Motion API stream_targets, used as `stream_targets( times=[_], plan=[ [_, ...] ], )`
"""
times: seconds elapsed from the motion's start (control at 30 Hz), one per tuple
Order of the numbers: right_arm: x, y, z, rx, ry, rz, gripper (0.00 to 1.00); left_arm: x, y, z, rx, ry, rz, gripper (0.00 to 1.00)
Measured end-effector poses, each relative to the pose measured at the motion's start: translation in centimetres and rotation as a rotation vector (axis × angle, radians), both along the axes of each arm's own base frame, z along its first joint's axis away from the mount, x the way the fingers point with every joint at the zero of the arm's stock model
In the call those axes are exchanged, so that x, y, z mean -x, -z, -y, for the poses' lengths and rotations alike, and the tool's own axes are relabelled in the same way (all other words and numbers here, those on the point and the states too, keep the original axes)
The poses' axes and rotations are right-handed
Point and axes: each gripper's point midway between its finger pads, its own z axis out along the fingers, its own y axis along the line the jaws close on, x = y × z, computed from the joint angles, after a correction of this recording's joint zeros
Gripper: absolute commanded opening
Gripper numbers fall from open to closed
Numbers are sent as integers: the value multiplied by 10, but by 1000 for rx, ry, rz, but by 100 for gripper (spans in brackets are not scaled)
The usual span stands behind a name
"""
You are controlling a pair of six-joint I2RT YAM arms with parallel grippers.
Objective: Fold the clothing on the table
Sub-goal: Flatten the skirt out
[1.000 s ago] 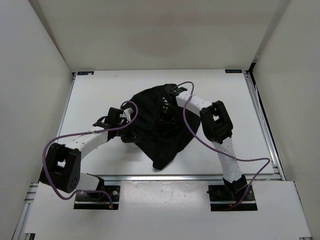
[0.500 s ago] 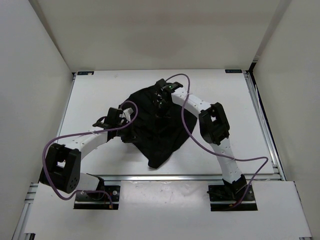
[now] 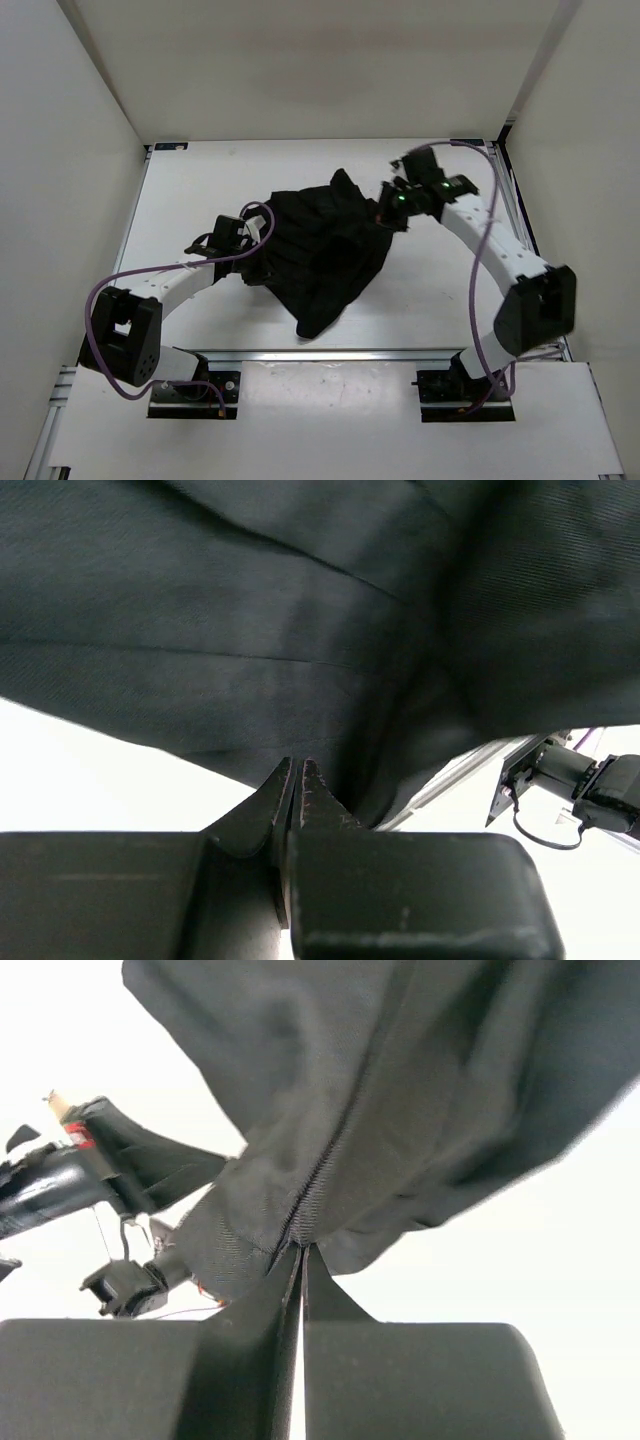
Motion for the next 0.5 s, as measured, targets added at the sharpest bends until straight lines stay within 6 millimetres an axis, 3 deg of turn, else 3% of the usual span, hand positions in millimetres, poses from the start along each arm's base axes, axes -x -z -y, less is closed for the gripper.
stream_targets(
  times=[0.1,0.27,0.33,0.37,0.4,0.47,0.5],
  plan=[
    [13,24,57,-8,147,-55,0,0,1,-1,-1,-2,-3,1],
    [54,66,118,14,323,-166,0,1,3,-2,-6,-2,-12,1],
    [74,76,140,51,391,-208,17,1,4,-2,-8,-3,-15,1],
    [79,77,144,63,406,-219,30,1,4,-2,-9,-2,-15,1],
    [84,79,150,79,423,-228,33,2,4,-2,-9,-2,-16,1],
    [89,79,156,105,441,-229,56,2,5,-3,-11,1,-17,1],
    [90,78,157,115,445,-227,59,2,5,-3,-12,2,-18,1]
  ],
)
